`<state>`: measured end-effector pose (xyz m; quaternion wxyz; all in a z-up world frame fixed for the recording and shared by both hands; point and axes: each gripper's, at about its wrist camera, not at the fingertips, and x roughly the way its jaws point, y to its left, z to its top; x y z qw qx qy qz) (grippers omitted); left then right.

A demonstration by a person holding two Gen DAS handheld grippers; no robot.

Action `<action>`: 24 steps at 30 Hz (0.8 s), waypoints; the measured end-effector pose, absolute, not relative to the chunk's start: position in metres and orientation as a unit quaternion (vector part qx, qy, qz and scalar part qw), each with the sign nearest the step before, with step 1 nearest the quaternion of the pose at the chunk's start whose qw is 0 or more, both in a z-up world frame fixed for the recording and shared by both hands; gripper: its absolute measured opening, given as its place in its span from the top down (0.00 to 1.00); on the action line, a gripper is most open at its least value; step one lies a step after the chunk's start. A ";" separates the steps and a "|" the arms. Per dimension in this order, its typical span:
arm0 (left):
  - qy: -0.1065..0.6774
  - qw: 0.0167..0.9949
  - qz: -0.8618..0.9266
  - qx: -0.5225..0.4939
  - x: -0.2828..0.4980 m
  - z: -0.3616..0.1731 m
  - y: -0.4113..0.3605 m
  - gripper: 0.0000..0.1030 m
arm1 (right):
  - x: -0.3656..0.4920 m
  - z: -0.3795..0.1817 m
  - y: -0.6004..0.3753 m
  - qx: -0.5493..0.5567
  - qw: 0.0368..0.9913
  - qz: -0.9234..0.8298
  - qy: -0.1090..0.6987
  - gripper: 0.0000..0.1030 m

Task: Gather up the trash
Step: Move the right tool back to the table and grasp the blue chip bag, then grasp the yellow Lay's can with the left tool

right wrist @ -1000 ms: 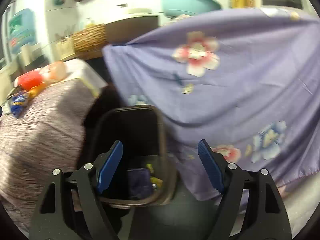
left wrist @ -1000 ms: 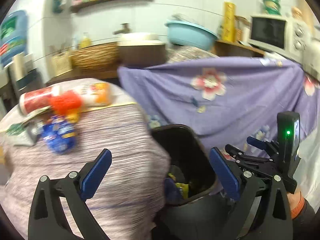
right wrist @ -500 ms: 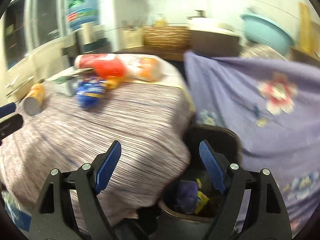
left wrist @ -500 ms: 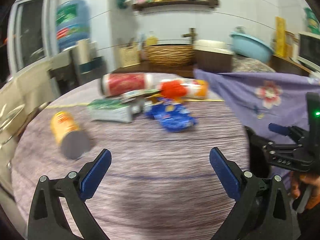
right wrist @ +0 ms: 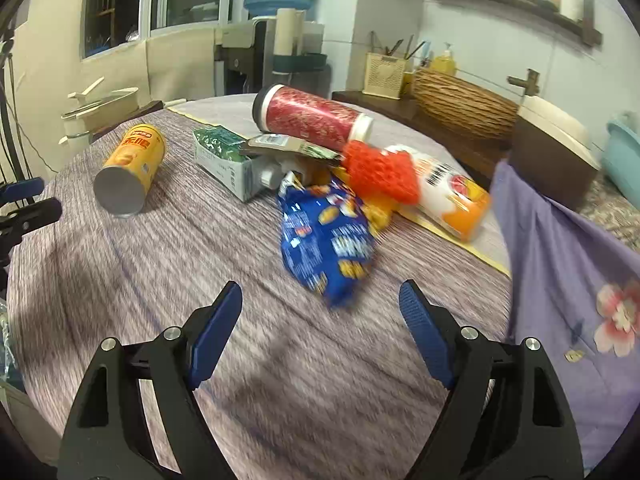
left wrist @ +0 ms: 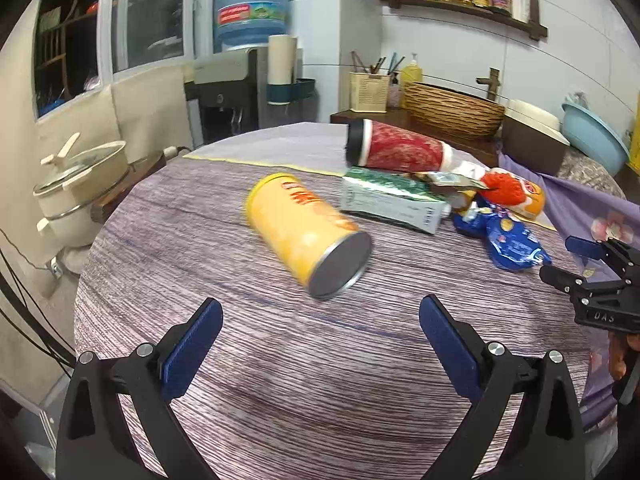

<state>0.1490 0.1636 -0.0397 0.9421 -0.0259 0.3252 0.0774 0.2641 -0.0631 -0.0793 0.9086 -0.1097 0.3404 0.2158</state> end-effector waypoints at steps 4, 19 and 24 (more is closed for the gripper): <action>0.339 0.937 0.075 -0.041 0.156 -0.041 0.184 0.05 | 0.292 -0.087 -0.044 -0.133 0.899 0.210 0.360 0.22; 0.376 0.916 0.041 -0.134 0.209 -0.044 0.220 0.05 | 0.314 -0.108 -0.037 -0.146 0.891 0.188 0.386 0.65; 0.396 0.902 0.035 -0.167 0.236 -0.042 0.225 0.05 | 0.295 -0.101 -0.042 -0.140 0.897 0.198 0.370 0.69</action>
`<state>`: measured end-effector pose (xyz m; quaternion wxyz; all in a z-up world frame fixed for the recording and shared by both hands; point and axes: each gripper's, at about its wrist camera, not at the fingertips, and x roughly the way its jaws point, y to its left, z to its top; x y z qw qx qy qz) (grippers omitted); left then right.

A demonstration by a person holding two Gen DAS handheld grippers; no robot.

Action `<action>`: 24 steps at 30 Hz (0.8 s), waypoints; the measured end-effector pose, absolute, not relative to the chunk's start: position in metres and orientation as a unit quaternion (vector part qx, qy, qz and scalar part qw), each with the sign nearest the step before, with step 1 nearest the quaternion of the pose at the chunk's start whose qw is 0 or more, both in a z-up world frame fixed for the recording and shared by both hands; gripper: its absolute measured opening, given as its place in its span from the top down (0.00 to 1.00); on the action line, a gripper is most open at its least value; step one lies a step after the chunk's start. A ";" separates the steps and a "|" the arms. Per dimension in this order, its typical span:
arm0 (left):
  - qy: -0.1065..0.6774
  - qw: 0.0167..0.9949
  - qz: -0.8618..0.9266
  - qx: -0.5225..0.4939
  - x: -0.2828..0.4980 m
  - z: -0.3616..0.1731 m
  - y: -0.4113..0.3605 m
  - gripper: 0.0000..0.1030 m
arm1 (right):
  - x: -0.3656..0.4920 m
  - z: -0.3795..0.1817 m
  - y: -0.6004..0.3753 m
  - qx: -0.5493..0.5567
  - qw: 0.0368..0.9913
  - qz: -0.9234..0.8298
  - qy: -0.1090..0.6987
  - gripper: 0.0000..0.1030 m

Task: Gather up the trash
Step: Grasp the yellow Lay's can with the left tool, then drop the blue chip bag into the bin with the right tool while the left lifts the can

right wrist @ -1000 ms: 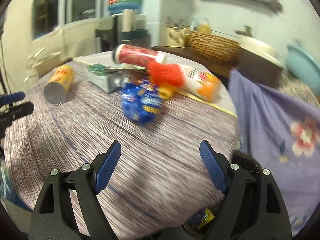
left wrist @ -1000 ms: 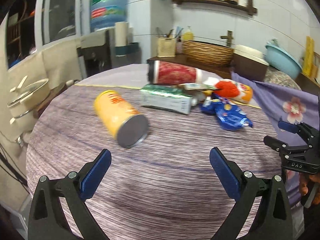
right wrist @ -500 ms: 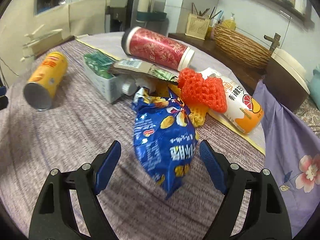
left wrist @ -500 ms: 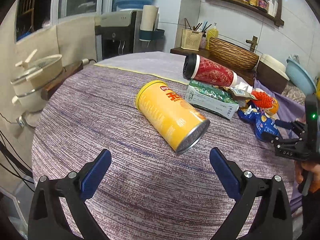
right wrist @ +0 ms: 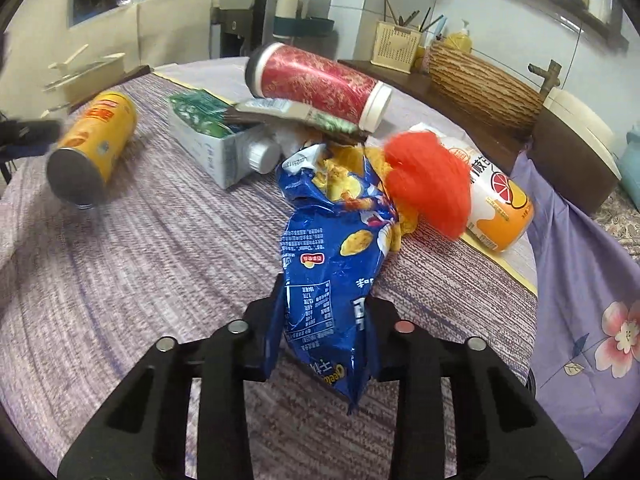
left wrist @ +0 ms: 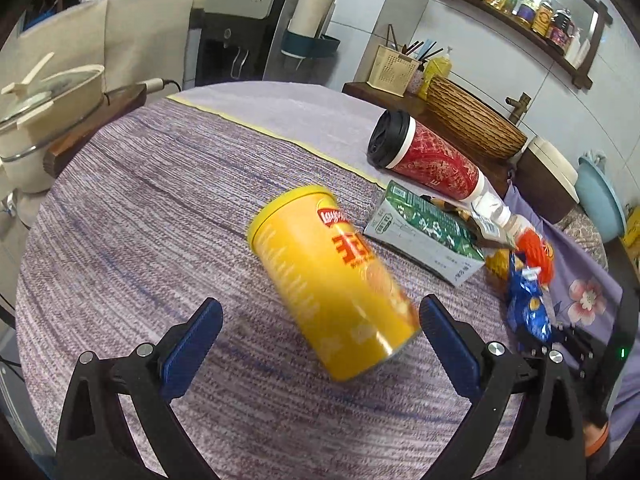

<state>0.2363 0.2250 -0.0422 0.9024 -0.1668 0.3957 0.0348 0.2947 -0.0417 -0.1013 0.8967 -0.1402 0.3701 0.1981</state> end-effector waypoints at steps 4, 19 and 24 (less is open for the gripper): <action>0.424 0.887 0.028 -0.178 0.260 -0.045 0.224 0.05 | 0.281 -0.096 -0.046 -0.129 0.901 0.206 0.360 0.73; 0.471 0.858 0.043 -0.199 0.288 -0.076 0.232 0.21 | 0.243 -0.084 -0.075 -0.075 0.905 0.253 0.333 0.73; 0.463 0.863 0.043 -0.199 0.282 -0.073 0.231 0.36 | 0.229 -0.088 -0.077 -0.067 0.906 0.262 0.325 0.73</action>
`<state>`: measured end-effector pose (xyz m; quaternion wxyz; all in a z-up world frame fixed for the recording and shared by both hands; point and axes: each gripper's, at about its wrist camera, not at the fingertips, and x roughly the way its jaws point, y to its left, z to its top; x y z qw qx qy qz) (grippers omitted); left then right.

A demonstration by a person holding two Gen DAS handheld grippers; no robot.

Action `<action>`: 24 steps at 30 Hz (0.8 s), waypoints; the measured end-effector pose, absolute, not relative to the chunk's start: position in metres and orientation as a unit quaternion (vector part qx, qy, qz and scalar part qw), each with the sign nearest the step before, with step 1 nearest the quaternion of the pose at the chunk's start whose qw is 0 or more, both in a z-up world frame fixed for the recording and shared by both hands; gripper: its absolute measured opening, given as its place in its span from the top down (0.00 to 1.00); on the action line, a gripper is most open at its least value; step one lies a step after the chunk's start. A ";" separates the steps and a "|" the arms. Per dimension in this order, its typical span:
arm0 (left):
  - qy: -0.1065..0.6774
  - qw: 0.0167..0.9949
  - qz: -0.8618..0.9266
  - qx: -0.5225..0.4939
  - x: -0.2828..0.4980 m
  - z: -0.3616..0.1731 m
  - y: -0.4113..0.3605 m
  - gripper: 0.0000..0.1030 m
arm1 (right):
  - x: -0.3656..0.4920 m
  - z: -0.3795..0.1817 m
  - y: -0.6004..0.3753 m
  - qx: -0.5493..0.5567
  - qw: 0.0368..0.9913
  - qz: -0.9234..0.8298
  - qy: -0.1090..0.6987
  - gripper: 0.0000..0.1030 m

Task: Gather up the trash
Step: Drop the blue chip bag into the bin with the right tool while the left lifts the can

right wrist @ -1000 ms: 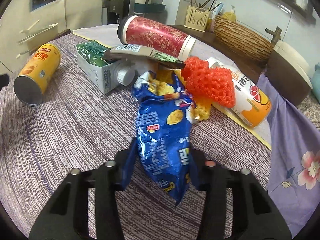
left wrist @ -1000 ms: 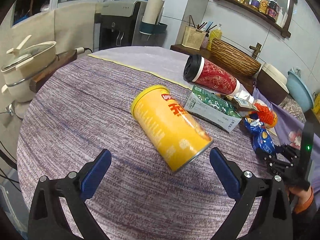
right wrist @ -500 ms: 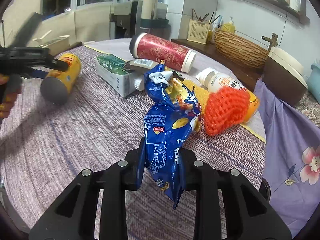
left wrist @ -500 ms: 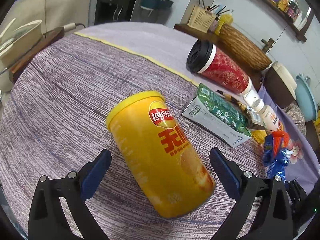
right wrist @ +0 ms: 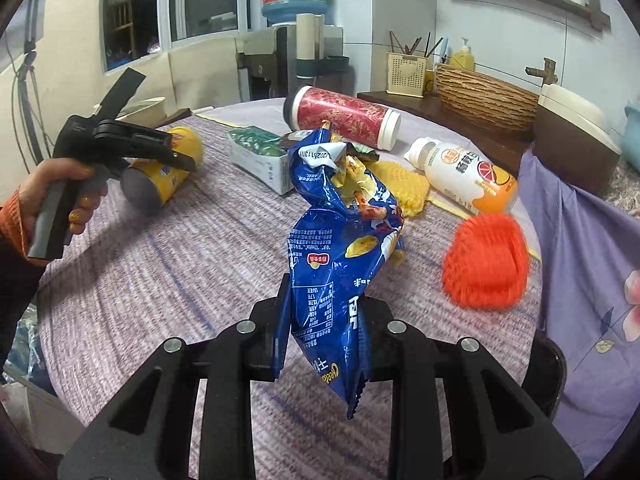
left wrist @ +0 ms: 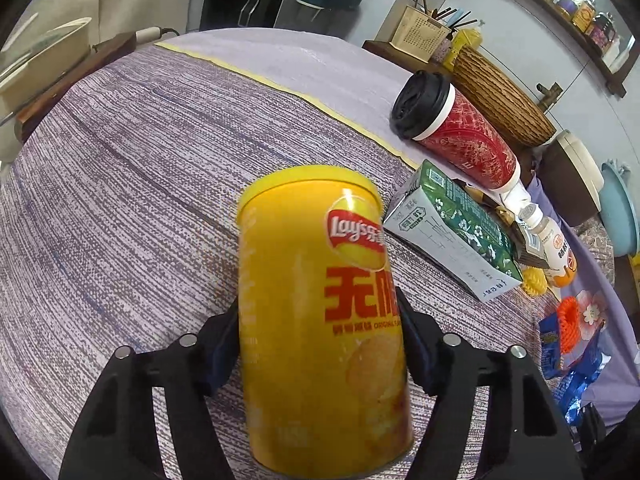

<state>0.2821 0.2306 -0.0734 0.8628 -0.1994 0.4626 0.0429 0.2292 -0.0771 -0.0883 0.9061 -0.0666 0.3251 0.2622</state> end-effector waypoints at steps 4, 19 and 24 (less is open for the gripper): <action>0.446 0.874 0.046 -0.187 0.269 -0.069 0.226 0.36 | 0.216 -0.093 -0.078 -0.065 0.908 0.263 0.319 0.73; 0.361 0.922 -0.016 -0.136 0.192 -0.035 0.156 0.36 | 0.188 -0.101 -0.092 -0.031 0.911 0.260 0.318 0.73; 0.339 0.932 -0.057 -0.118 0.172 -0.028 0.113 0.36 | 0.180 -0.104 -0.111 -0.002 0.918 0.243 0.313 0.73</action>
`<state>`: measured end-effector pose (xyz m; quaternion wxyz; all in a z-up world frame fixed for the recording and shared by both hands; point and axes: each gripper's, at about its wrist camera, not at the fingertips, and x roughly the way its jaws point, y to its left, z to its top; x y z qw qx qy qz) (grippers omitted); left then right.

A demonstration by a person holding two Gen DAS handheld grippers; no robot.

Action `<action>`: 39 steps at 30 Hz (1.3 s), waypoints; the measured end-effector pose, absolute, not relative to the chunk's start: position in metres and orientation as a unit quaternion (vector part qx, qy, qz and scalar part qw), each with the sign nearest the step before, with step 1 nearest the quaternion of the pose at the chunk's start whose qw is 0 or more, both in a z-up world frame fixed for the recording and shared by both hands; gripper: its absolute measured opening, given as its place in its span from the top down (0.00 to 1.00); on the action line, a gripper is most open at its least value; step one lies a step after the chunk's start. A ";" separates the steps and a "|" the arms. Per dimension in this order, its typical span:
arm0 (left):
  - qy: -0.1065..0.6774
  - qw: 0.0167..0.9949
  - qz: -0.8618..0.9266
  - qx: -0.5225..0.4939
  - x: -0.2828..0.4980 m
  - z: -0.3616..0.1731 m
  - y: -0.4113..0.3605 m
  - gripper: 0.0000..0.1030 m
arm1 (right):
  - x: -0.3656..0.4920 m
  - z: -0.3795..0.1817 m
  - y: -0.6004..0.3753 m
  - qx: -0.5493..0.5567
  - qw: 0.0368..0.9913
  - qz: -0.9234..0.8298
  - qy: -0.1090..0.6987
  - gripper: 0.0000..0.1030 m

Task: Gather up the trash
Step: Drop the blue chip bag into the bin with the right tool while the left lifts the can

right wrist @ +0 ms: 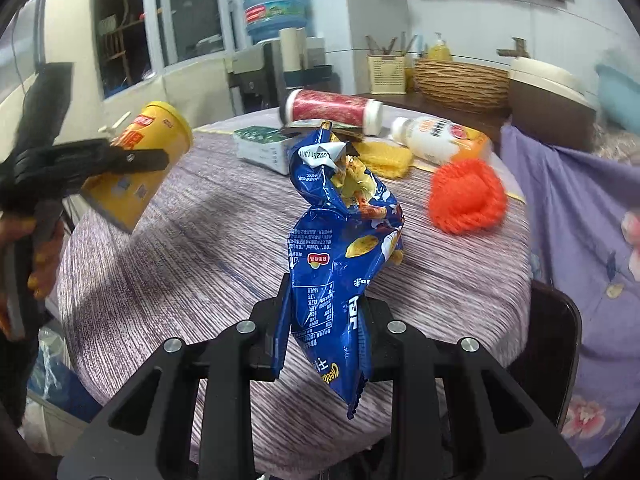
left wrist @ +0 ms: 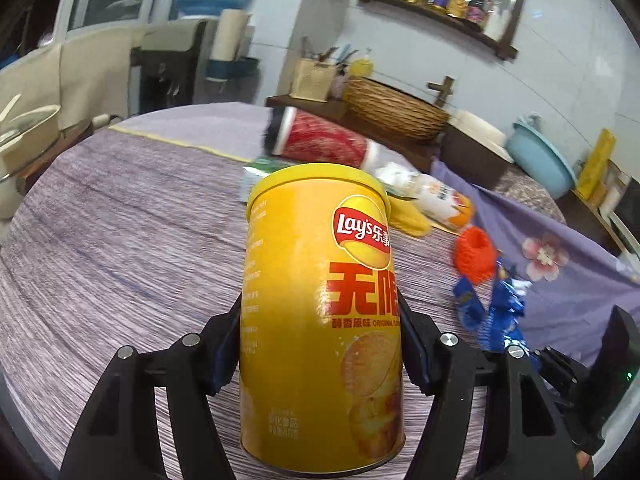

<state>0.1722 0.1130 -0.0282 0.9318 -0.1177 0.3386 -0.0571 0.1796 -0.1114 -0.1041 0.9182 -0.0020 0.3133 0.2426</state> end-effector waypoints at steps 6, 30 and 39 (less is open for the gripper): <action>0.326 0.931 -0.128 -0.099 0.165 -0.024 0.050 0.36 | 0.163 -0.099 -0.161 0.032 0.939 0.185 0.289 0.73; 0.355 0.887 -0.294 -0.026 0.174 -0.060 -0.144 0.36 | 0.231 -0.265 -0.328 0.113 0.886 -0.003 0.450 0.58; 0.374 0.878 -0.298 -0.014 0.180 -0.075 -0.160 0.36 | 0.228 -0.262 -0.340 0.118 0.890 -0.033 0.439 0.38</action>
